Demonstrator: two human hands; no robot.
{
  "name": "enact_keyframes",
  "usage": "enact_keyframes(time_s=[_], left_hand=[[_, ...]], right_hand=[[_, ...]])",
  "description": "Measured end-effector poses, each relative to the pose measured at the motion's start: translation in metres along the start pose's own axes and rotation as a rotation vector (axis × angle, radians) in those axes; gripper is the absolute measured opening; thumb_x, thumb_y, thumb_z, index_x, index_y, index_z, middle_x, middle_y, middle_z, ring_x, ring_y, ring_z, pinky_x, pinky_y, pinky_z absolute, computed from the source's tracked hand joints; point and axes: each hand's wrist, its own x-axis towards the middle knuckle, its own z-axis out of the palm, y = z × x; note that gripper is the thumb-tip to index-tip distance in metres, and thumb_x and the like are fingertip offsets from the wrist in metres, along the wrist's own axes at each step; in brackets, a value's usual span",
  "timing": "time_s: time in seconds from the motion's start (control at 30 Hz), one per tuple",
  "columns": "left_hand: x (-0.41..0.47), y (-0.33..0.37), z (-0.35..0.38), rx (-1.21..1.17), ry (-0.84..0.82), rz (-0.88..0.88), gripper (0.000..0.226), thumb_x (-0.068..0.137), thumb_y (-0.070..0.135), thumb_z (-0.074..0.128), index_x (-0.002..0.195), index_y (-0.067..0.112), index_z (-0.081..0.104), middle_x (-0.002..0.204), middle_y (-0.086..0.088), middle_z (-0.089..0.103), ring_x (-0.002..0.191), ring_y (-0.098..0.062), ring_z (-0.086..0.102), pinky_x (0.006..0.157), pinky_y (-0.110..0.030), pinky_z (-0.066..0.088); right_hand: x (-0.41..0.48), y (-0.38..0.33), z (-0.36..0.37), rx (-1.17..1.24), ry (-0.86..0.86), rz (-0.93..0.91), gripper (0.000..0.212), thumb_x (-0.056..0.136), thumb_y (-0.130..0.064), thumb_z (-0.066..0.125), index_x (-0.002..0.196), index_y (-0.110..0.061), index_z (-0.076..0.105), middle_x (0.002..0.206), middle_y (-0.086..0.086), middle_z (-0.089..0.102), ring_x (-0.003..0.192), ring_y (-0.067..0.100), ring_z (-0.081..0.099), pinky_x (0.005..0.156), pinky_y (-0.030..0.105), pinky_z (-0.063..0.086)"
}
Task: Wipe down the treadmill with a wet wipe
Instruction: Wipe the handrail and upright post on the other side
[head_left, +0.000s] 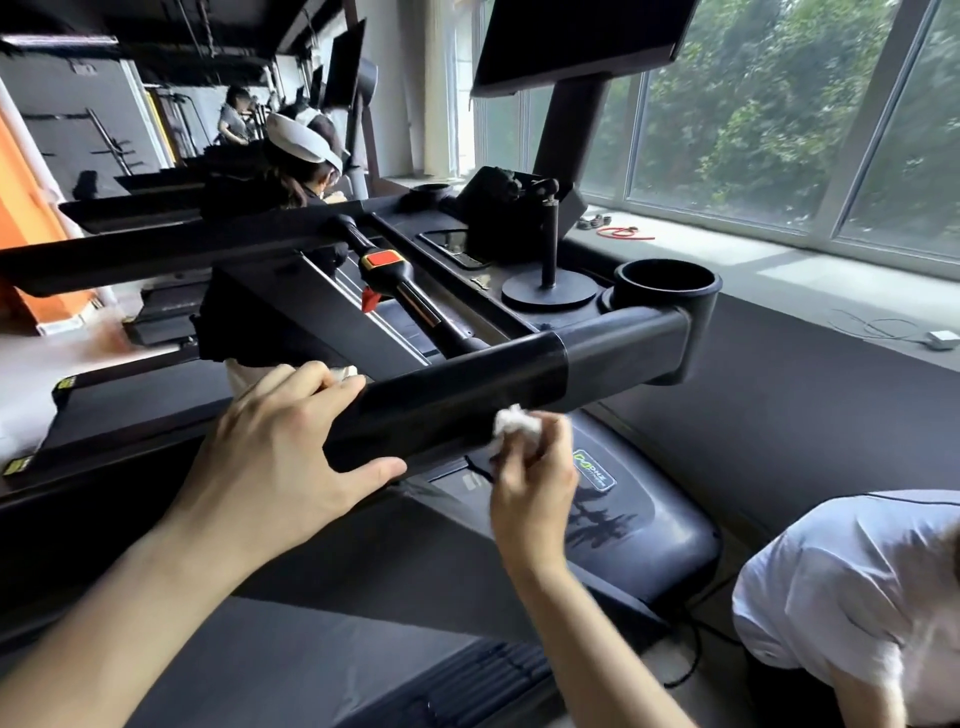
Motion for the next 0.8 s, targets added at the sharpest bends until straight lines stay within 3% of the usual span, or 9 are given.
enact_keyframes(time_s=[0.1, 0.17, 0.27, 0.33, 0.4, 0.5, 0.57, 0.7, 0.8], left_hand=[[0.001, 0.001, 0.001, -0.023, 0.001, -0.016, 0.077, 0.069, 0.062, 0.081, 0.129, 0.014, 0.070, 0.101, 0.009, 0.059, 0.102, -0.020, 0.056, 0.085, -0.040, 0.050], [0.001, 0.003, 0.002, -0.043, -0.013, -0.038, 0.079, 0.069, 0.064, 0.080, 0.130, 0.015, 0.069, 0.100, 0.010, 0.057, 0.103, -0.019, 0.054, 0.087, -0.040, 0.049], [0.000, 0.004, 0.003, -0.051, -0.014, -0.059, 0.080, 0.069, 0.066, 0.080, 0.130, 0.016, 0.069, 0.099, 0.012, 0.054, 0.103, -0.018, 0.054, 0.086, -0.040, 0.051], [-0.001, 0.006, 0.002, -0.054, -0.013, -0.063, 0.080, 0.069, 0.066, 0.080, 0.130, 0.016, 0.069, 0.099, 0.012, 0.053, 0.103, -0.019, 0.055, 0.086, -0.040, 0.051], [-0.001, 0.008, 0.001, -0.048, -0.011, -0.068, 0.080, 0.070, 0.065, 0.079, 0.131, 0.014, 0.068, 0.099, 0.011, 0.055, 0.105, -0.019, 0.056, 0.088, -0.041, 0.052], [-0.001, 0.011, 0.001, -0.029, -0.005, -0.081, 0.078, 0.071, 0.064, 0.079, 0.131, 0.014, 0.069, 0.101, 0.010, 0.057, 0.107, -0.019, 0.057, 0.090, -0.041, 0.052], [-0.002, 0.011, 0.002, -0.050, -0.009, -0.097, 0.078, 0.073, 0.064, 0.078, 0.133, 0.016, 0.067, 0.102, 0.012, 0.056, 0.110, -0.017, 0.055, 0.091, -0.040, 0.052], [-0.003, 0.011, -0.001, -0.086, -0.023, -0.140, 0.073, 0.079, 0.063, 0.072, 0.139, 0.021, 0.062, 0.112, 0.015, 0.055, 0.119, -0.012, 0.051, 0.097, -0.040, 0.051], [-0.006, 0.009, -0.004, -0.017, -0.083, -0.098, 0.081, 0.083, 0.068, 0.065, 0.149, 0.024, 0.050, 0.124, 0.015, 0.054, 0.125, -0.012, 0.047, 0.110, -0.038, 0.041]], right_hand=[[0.069, 0.019, -0.028, 0.019, 0.276, 0.132, 0.004, 0.097, -0.018, 0.058, 0.096, -0.015, 0.058, 0.093, 0.006, 0.071, 0.087, 0.021, 0.068, 0.087, 0.051, 0.054], [0.106, 0.036, -0.049, -0.026, 0.414, 0.219, 0.022, 0.090, -0.029, 0.063, 0.098, -0.009, 0.061, 0.091, 0.005, 0.069, 0.084, 0.019, 0.065, 0.087, 0.052, 0.054], [0.121, 0.041, -0.055, 0.105, 0.513, 0.350, 0.037, 0.087, -0.045, 0.070, 0.082, -0.010, 0.061, 0.073, -0.001, 0.065, 0.066, 0.013, 0.063, 0.071, 0.046, 0.059], [0.107, 0.041, -0.045, 0.242, 0.462, 0.419, 0.040, 0.095, -0.036, 0.071, 0.082, 0.000, 0.060, 0.067, 0.007, 0.064, 0.054, 0.012, 0.063, 0.060, 0.038, 0.057], [0.074, 0.036, -0.032, 0.331, 0.300, 0.443, 0.035, 0.101, -0.024, 0.064, 0.088, 0.008, 0.057, 0.070, 0.016, 0.063, 0.053, 0.018, 0.063, 0.061, 0.038, 0.055], [0.023, 0.019, -0.019, 0.346, 0.015, 0.424, 0.017, 0.102, -0.014, 0.063, 0.091, -0.003, 0.055, 0.072, 0.010, 0.065, 0.061, 0.019, 0.062, 0.061, 0.036, 0.055], [0.012, 0.011, -0.019, 0.367, -0.101, 0.398, 0.015, 0.099, -0.012, 0.067, 0.095, -0.005, 0.054, 0.072, 0.006, 0.068, 0.064, 0.020, 0.064, 0.062, 0.033, 0.057], [0.037, 0.028, -0.035, 0.408, -0.004, 0.496, 0.011, 0.096, 0.000, 0.066, 0.106, -0.002, 0.061, 0.087, 0.011, 0.071, 0.076, 0.021, 0.067, 0.068, 0.034, 0.057], [0.040, 0.033, -0.034, 0.458, 0.019, 0.598, 0.009, 0.095, 0.005, 0.063, 0.102, -0.001, 0.063, 0.089, 0.016, 0.067, 0.074, 0.021, 0.066, 0.063, 0.025, 0.056]])
